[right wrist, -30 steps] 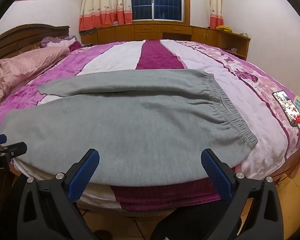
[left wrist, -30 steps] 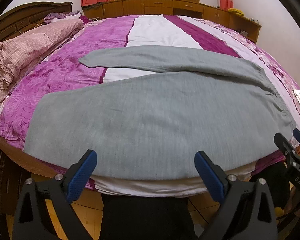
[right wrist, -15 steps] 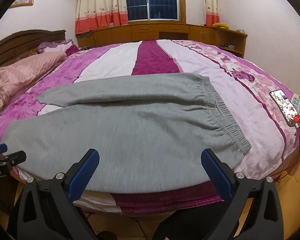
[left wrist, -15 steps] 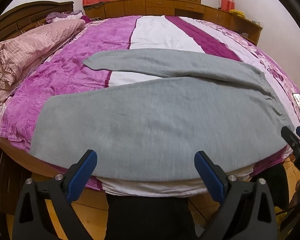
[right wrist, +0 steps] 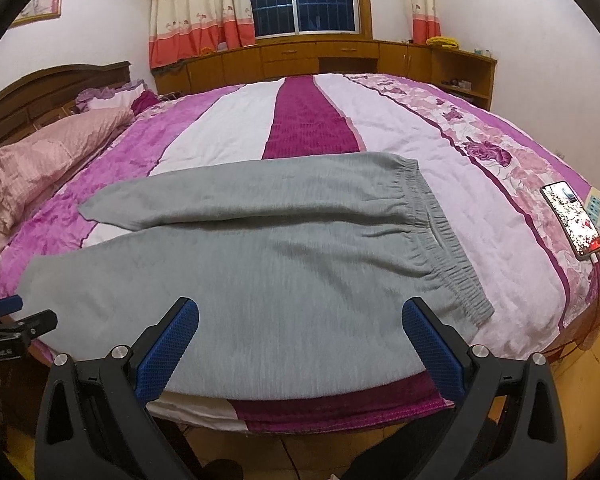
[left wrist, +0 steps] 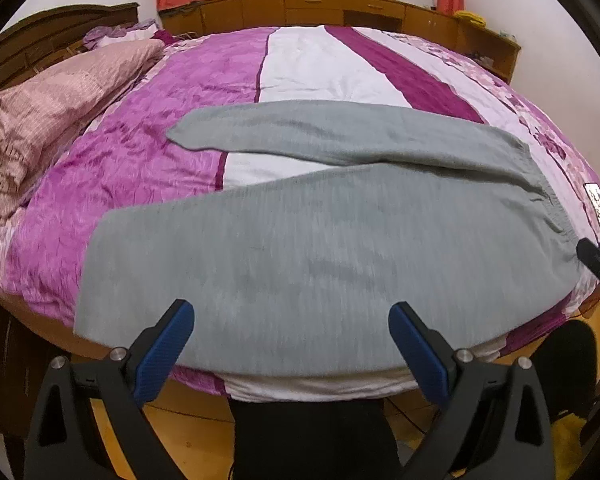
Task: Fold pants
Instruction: 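Move both grippers toward the grey sweatpants lying flat on the bed, then lower both grippers onto the sweatpants legs and close on the fabric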
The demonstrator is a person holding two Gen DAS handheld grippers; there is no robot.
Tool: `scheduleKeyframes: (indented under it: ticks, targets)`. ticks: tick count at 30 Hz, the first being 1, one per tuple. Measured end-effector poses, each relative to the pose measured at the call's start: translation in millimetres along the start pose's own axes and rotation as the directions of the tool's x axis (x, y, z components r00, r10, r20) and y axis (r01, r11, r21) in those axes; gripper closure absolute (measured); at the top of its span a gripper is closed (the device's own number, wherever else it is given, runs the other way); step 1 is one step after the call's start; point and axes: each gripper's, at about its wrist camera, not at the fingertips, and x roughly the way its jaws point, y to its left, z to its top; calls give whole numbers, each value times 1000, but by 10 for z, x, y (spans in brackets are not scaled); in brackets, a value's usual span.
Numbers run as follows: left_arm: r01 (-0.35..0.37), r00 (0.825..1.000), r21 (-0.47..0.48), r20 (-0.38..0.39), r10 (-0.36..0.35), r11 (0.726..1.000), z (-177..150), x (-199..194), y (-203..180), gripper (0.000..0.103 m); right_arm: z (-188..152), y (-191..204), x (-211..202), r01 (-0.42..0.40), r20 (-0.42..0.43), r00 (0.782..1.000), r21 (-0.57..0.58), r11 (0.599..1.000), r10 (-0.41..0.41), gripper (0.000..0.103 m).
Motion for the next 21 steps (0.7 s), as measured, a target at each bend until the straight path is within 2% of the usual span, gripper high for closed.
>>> scheduleKeyframes:
  ticks: [4, 12, 21]
  targets:
    - [20, 1000, 2, 2, -20, 1000, 208, -21, 39, 3, 140, -45, 17, -7, -17, 1000, -4, 1000, 7, 4]
    - [8, 1000, 40, 21, -9, 999, 727, -14, 58, 3, 485, -160, 81, 3, -27, 1000, -23, 1000, -4, 4]
    - [-9, 1000, 97, 22, 7, 995, 1426, 254, 28, 3, 992, -413, 411, 3, -56, 998, -4, 1000, -3, 4]
